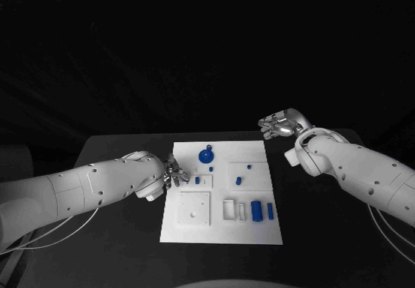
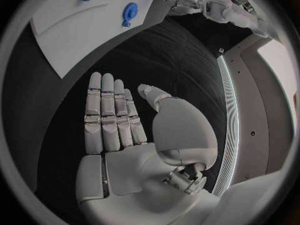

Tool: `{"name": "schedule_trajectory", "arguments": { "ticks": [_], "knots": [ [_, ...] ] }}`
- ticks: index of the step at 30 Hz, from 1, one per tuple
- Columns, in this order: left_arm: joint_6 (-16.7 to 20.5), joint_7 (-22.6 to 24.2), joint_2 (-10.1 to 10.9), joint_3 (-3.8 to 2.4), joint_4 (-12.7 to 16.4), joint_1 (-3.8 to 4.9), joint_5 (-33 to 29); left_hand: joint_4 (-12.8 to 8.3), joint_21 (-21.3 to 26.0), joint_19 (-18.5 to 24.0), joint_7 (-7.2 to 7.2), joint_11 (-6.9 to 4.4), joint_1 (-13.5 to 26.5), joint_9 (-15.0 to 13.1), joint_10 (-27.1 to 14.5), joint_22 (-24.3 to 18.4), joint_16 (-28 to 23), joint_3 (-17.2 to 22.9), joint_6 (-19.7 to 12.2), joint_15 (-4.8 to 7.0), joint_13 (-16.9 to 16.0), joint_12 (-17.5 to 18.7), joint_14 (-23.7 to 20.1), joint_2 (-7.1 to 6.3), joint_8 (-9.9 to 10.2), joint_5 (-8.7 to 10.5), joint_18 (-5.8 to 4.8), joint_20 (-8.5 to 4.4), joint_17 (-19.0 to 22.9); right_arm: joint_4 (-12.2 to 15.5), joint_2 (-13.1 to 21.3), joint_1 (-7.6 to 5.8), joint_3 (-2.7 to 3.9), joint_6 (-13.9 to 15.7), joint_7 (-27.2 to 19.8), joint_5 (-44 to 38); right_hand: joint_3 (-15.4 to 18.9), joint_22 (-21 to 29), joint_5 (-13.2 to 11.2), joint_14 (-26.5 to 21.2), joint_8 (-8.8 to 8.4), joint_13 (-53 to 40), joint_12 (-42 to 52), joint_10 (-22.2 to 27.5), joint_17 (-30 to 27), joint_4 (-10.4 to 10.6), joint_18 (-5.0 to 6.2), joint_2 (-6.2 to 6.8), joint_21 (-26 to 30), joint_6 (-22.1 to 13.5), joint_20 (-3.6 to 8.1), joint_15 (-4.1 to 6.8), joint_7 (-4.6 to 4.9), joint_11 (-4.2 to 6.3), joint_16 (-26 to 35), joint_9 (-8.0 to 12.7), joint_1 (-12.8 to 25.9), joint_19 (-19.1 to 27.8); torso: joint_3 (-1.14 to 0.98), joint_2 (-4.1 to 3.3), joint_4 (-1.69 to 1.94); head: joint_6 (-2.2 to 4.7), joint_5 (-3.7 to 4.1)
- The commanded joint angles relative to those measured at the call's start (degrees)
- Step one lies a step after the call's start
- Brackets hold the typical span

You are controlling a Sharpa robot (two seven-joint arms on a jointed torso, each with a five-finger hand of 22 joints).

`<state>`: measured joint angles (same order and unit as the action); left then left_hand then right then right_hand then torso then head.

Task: Assemble the parts on the task board

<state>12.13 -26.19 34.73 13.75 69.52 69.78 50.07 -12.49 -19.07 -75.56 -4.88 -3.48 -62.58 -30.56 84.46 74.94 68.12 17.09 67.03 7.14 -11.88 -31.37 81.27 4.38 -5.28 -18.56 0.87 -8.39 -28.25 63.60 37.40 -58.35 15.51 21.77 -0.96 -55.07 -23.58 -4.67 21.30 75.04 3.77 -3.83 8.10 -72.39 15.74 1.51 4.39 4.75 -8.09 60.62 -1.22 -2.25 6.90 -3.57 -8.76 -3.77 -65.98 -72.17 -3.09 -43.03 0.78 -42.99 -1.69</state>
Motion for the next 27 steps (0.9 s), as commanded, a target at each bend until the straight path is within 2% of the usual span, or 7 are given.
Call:
{"name": "schedule_trajectory", "arguments": {
  "ticks": [1,11,27],
  "knots": [
    [-1.2,0.4,-0.2,-0.01,-0.1,-0.17,0.3,-0.1,-0.2,0.4,6.13,-0.66,0.1,-2.4,2.4,1.0,0.2,0.2,9.8,0.45,0.0,-0.1,0.0,0.45,-0.2,-0.25,-0.84,-0.19,0.1,0.0,-0.1,-0.01,0.03,-0.6,-0.1,-0.4,-0.1,0.1,0.2,0.2,-0.18,0.1,0.0,0.1,-0.1,0.1,0.02,0.19,-0.2,0.1,-0.18,-0.02,0.24,-0.25,0.3,0.0,0.4,0.3,-0.03,0.02,0.02,-0.07,0.00],
    [-2.4,0.1,-0.3,-0.01,-0.3,-0.42,0.7,0.0,-0.2,0.4,6.11,-0.65,0.0,-2.5,2.4,1.0,0.2,0.1,9.7,0.45,0.1,-0.1,-0.1,0.46,-0.2,-0.21,-0.86,-0.20,0.2,-0.1,-0.1,0.00,0.03,-0.7,-0.1,-0.4,-0.6,0.1,1.7,0.2,-0.18,0.1,0.0,0.1,-0.1,-0.2,0.06,0.30,-0.3,0.1,-0.15,-0.01,0.25,-0.23,0.3,0.0,0.3,0.3,-0.01,0.04,0.03,-0.28,-0.17],
    [-3.3,-0.3,-0.2,-0.01,-0.4,-0.47,1.0,0.0,-0.2,0.4,6.11,-0.65,0.0,-2.5,2.4,1.0,0.2,0.1,9.7,0.45,0.1,-0.1,-0.1,0.46,-0.2,-0.21,-0.86,-0.20,0.2,-0.2,-0.1,0.02,0.03,-0.8,-0.2,-0.4,-0.8,0.0,2.2,0.2,-0.18,0.1,-0.1,0.1,-0.1,-0.5,0.07,0.36,-0.4,0.1,-0.13,0.01,0.26,-0.23,0.3,0.0,0.4,0.3,-0.03,0.05,0.03,-0.45,-0.18]
  ]
}}
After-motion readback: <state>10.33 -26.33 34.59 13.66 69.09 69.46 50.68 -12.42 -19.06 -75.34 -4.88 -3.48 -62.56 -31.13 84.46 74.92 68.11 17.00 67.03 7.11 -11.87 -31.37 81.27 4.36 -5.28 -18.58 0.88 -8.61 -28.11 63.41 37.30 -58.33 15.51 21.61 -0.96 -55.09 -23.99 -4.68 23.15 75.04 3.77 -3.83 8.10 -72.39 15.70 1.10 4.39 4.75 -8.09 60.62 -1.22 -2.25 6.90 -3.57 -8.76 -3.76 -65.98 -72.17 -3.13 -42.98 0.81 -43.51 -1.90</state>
